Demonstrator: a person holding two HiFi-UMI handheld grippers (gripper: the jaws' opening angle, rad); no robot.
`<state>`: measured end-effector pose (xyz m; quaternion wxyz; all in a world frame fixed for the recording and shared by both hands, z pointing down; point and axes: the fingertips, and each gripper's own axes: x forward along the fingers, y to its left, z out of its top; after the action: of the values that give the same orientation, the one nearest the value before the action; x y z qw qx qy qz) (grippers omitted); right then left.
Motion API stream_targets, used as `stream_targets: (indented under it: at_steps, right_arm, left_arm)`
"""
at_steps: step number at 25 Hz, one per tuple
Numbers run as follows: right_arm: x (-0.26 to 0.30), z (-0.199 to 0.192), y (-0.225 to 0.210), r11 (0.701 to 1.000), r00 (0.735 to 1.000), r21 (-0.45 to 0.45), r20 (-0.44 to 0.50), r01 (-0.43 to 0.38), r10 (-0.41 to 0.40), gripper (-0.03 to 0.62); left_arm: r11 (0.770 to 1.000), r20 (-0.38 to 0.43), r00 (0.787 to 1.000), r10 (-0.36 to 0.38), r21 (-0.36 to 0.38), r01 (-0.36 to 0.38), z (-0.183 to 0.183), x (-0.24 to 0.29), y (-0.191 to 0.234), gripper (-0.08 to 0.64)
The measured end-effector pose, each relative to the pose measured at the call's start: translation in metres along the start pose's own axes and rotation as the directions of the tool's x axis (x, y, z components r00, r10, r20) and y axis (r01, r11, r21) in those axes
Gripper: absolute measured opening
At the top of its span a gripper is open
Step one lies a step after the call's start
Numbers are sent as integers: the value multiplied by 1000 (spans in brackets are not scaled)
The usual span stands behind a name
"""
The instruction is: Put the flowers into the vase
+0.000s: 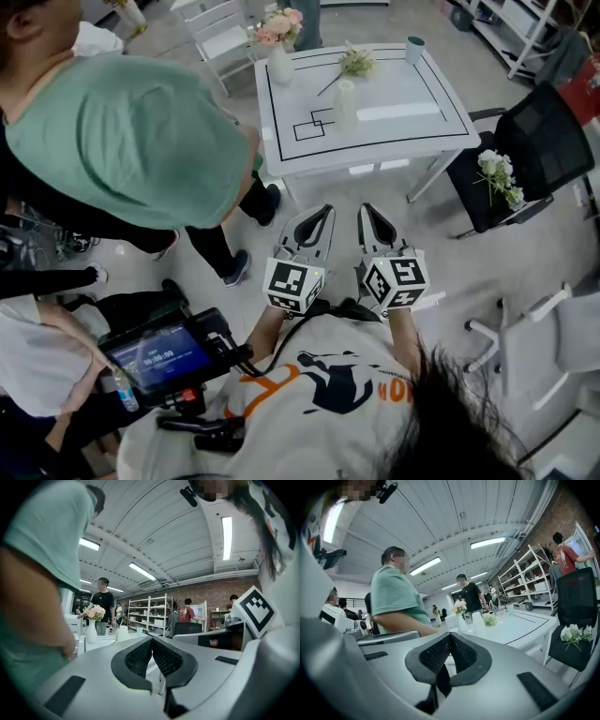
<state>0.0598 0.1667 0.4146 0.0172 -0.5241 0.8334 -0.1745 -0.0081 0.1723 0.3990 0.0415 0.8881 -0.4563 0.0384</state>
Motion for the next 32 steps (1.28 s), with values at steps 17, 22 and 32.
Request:
stream_targets:
  at_steps: [17,22,32]
  right_arm:
    - [82,-15,29,999,999,14,-18,37,-37,11]
    - [114,-21,22,997,996,37,-54,69,-67,11]
    - [117,-16,20,997,997,31,-32,64,-63,11]
  left_arm:
    - [998,-32,998,-62,-4,62,-15,13,87,9]
    - [995,-64,994,-91,-41,89,-21,37,121,9]
    - [995,-55,994,-95,-43,93,-28,37,125,9]
